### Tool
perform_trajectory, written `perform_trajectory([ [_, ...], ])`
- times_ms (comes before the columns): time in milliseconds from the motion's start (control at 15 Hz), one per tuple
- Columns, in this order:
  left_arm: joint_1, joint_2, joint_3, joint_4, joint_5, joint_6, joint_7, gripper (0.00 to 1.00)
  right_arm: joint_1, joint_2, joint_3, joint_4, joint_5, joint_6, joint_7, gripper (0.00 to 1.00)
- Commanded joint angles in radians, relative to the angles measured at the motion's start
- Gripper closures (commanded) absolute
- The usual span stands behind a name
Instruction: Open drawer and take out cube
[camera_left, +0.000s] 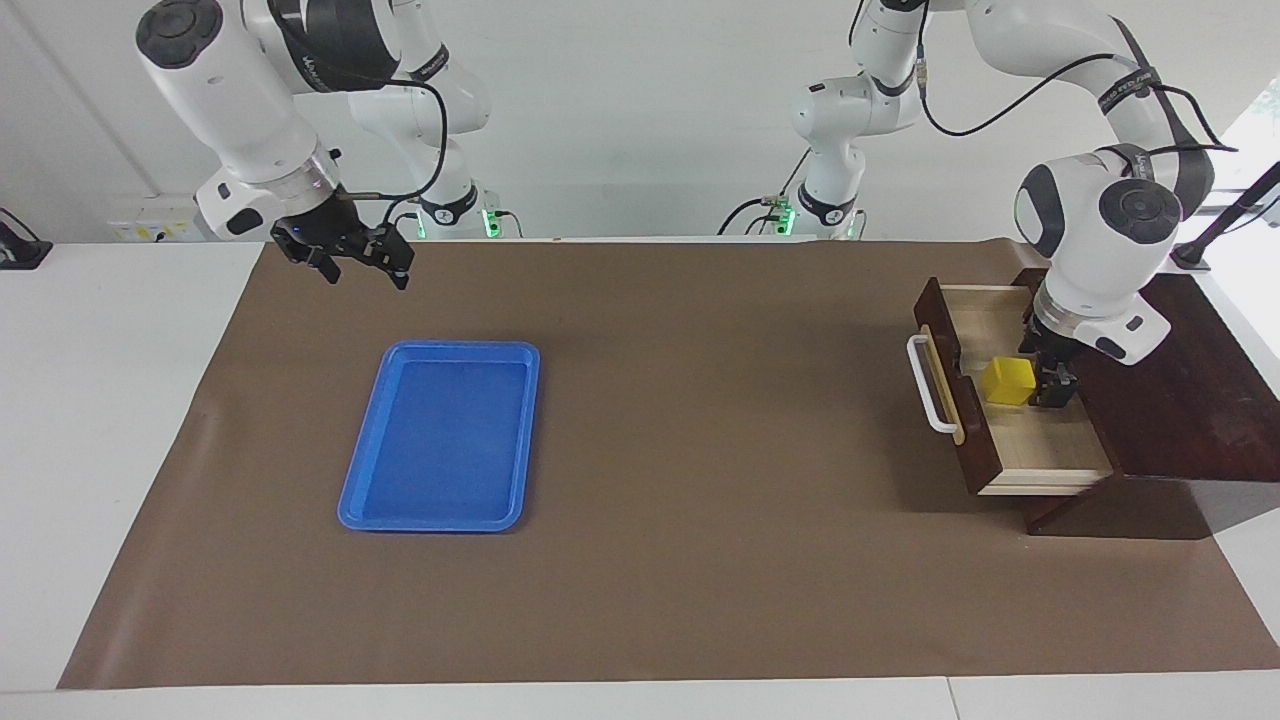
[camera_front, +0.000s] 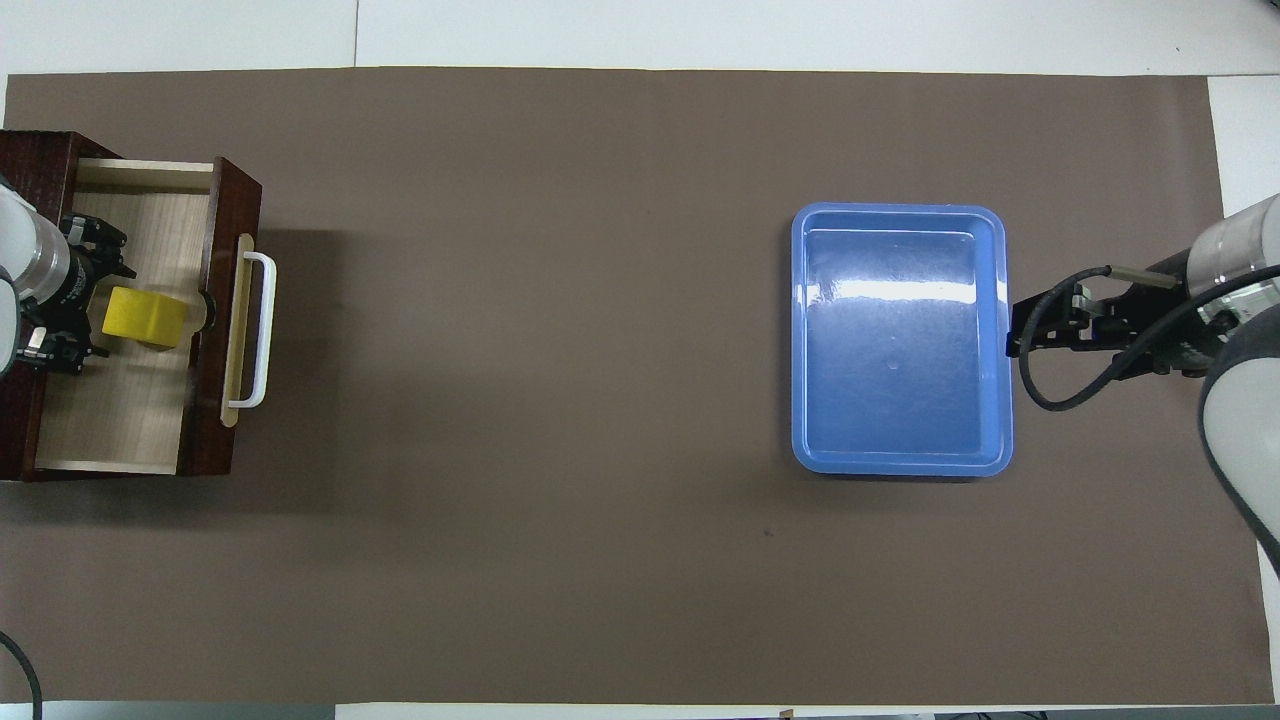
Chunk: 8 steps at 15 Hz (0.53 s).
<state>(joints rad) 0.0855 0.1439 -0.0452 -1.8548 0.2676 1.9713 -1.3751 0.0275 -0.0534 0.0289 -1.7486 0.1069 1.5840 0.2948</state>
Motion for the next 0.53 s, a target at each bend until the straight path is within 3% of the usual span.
perform_trajectory([
  [0, 0.007, -0.017, -0.005, -0.029, 0.018, 0.026, -0.007, 0.09, 0.002, -0.016, 0.002, -0.039, 0.043, 0.036, 0.087, 0.00],
  [267, 0.005, -0.017, -0.005, -0.029, 0.018, 0.021, -0.005, 0.09, 0.002, -0.013, 0.002, -0.045, 0.046, 0.044, 0.098, 0.00],
  [467, 0.005, -0.017, -0.005, -0.029, 0.018, 0.021, -0.004, 0.24, 0.002, -0.013, 0.002, -0.045, 0.046, 0.044, 0.098, 0.00],
])
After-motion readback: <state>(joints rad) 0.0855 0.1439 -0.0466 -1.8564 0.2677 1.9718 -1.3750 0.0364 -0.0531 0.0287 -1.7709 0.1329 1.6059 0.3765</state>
